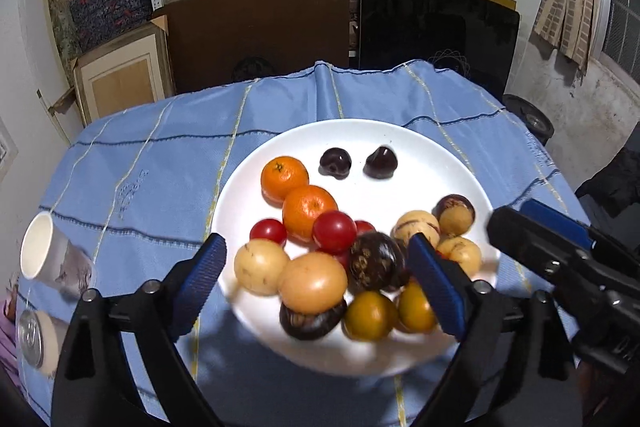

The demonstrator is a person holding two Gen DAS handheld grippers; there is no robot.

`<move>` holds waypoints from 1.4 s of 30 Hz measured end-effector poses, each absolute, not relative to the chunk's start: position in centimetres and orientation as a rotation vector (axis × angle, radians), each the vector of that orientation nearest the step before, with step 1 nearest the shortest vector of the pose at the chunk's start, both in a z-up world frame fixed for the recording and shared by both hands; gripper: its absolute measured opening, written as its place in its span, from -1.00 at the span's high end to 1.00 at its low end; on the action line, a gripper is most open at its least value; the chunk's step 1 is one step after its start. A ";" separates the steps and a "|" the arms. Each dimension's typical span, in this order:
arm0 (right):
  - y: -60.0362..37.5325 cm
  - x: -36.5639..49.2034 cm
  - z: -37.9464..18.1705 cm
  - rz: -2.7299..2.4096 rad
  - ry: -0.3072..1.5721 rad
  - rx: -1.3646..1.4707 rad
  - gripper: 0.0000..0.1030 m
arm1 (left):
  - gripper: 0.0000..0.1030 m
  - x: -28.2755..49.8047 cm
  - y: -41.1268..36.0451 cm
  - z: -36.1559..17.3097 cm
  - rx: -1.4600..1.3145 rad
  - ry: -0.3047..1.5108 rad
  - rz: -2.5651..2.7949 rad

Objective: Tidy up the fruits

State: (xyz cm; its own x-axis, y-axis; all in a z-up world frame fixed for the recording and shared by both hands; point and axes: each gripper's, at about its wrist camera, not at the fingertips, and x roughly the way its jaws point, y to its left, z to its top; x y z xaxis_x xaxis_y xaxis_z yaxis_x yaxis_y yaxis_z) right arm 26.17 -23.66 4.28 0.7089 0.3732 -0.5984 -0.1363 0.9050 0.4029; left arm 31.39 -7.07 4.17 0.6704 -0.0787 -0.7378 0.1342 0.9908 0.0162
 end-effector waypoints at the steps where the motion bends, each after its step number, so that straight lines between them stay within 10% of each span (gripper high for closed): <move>1: -23.9 25.5 4.4 0.291 0.730 0.352 -0.19 | -0.76 30.8 -6.8 4.4 0.063 0.825 -0.119; 9: -25.1 19.1 3.9 0.277 0.753 0.397 -0.25 | -0.85 24.6 -4.7 4.8 0.035 0.806 -0.109; 18: -24.1 13.3 2.0 0.217 0.786 0.338 -0.93 | -0.87 16.3 -3.8 3.5 0.061 0.818 -0.078; 42: -21.5 8.2 0.7 0.197 0.804 0.158 -0.93 | -0.91 9.2 -1.8 2.7 0.027 0.811 -0.046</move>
